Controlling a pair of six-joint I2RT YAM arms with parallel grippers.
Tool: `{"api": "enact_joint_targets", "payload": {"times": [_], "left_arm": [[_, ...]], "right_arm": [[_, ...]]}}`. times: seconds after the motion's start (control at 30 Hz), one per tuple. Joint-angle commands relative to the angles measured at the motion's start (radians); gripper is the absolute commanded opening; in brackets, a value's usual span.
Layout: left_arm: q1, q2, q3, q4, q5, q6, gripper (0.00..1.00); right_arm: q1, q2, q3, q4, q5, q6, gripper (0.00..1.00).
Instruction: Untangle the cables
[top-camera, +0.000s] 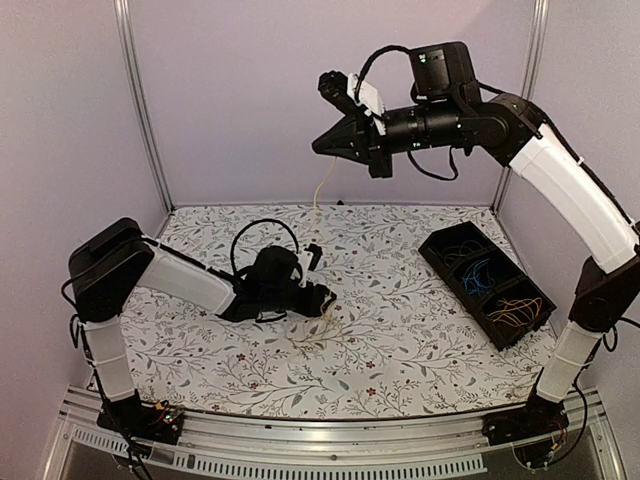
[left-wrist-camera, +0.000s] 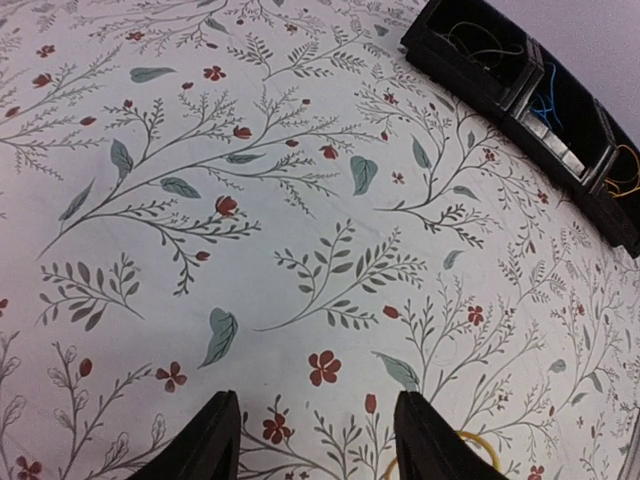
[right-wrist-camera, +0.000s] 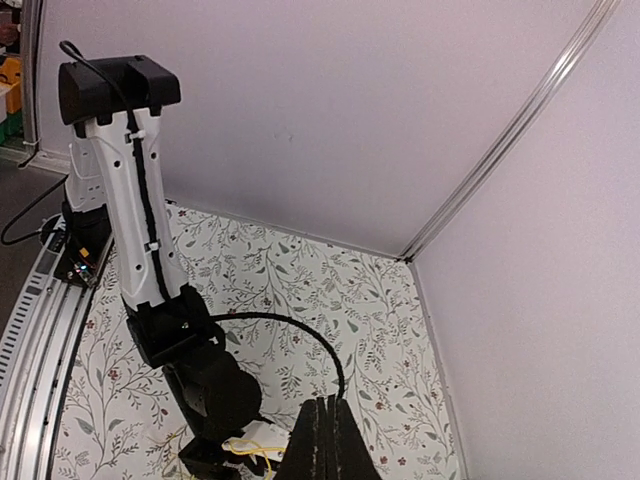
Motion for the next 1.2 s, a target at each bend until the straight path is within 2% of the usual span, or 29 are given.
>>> {"api": "enact_joint_targets", "payload": {"times": [0.0,0.17,0.27,0.47,0.63,0.83,0.97,1.17], "left_arm": [[0.005,0.049,0.015,0.045,0.037,-0.06,0.5],[0.005,0.082,-0.017,0.083,0.038,-0.098,0.42],[0.005,0.099,-0.032,0.109,0.041,-0.114,0.4],[0.005,0.075,-0.06,0.113,0.022,-0.121,0.39],[-0.001,-0.123,-0.127,0.126,-0.073,-0.064,0.49],[-0.052,-0.36,-0.199,0.284,-0.072,0.072,0.65],[-0.066,-0.406,-0.181,0.334,-0.057,0.103,0.66],[-0.073,-0.384,-0.148,0.369,-0.096,0.176,0.66]], "right_arm": [[-0.054,-0.043,0.173,-0.028,0.115,-0.071,0.0],[-0.066,-0.044,0.337,-0.044,0.237,-0.138,0.0],[-0.066,-0.049,0.402,-0.015,0.311,-0.165,0.0],[-0.066,-0.078,0.402,0.002,0.36,-0.178,0.0],[-0.066,-0.11,0.274,-0.02,0.317,-0.14,0.0],[-0.066,-0.121,0.095,-0.035,0.232,-0.089,0.0],[-0.066,-0.111,0.047,-0.036,0.158,-0.058,0.0],[-0.066,-0.084,0.056,-0.031,0.083,-0.017,0.0]]}}
